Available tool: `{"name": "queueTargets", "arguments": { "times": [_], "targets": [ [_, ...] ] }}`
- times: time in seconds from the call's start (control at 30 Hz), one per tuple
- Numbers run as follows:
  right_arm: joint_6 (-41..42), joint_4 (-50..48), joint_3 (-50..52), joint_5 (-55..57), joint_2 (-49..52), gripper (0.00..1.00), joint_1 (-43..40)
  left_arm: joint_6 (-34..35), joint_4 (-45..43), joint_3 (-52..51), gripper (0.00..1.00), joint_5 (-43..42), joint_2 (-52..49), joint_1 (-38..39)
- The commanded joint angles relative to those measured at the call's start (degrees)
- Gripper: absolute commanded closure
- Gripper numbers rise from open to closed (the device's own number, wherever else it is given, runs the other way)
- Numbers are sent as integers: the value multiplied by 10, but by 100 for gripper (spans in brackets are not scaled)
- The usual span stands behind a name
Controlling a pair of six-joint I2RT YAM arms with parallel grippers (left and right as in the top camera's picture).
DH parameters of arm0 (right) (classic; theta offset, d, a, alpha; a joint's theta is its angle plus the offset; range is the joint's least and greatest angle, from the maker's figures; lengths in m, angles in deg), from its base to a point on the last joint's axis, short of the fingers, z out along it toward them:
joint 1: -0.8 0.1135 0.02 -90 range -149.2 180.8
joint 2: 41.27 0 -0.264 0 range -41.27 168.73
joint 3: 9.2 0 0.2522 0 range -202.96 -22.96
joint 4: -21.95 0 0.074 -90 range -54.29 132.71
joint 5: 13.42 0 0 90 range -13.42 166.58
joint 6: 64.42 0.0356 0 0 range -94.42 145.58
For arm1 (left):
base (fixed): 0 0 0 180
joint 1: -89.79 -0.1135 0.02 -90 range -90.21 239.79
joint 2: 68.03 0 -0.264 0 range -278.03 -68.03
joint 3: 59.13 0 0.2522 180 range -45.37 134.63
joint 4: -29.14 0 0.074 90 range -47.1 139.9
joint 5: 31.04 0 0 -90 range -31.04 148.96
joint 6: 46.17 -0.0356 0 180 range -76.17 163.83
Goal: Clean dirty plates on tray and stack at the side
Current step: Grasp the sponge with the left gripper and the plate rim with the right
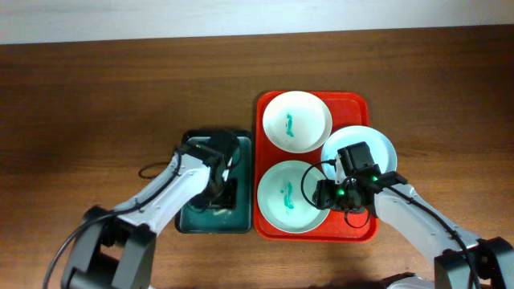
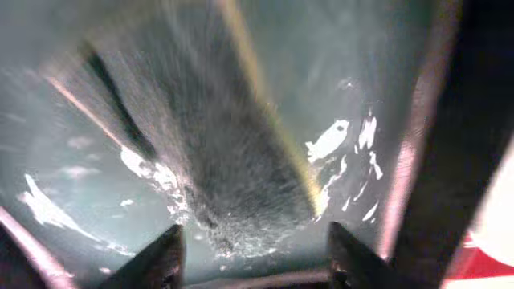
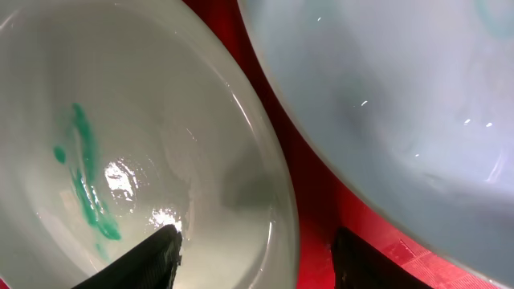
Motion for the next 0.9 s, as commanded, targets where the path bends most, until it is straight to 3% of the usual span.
{"name": "queueTargets", "arguments": {
  "times": [0.0, 0.2, 0.3, 0.33, 0.37, 0.43, 0.53, 0.57, 0.6, 0.63, 0.77, 0.87],
  "targets": [
    [-1, 9, 10, 22, 9, 37, 3, -10, -8, 24, 36, 102, 24, -7],
    [-1, 9, 10, 22, 9, 37, 3, -2, -79, 12, 43, 136, -47, -7],
    [-1, 9, 10, 22, 9, 37, 3, -2, -86, 12, 67, 119, -86, -7],
    [-1, 9, 10, 22, 9, 37, 3, -2, -92, 14, 95, 116, -89, -7],
    [-1, 9, 10, 22, 9, 37, 3, -3, -96, 18, 100, 116, -88, -7],
    [-1, 9, 10, 22, 9, 37, 3, -33, -92, 51, 100, 100, -87, -7],
    [-1, 9, 10, 22, 9, 37, 3, -74, -61, 105, 81, 71, -85, -7],
    [-1, 10, 10, 22, 9, 37, 3, -74, -42, 120, 58, 71, -85, -7],
    [-1, 11, 10, 22, 9, 37, 3, -74, -27, 127, 44, 71, -85, -7],
    [-1, 11, 10, 22, 9, 37, 3, -74, -17, 129, 38, 71, -85, -7],
    [-1, 15, 10, 22, 9, 37, 3, -64, 26, 122, 35, 66, -86, -6],
    [-1, 15, 10, 22, 9, 37, 3, -44, -22, 84, 46, 26, -86, -6]
  ]
}}
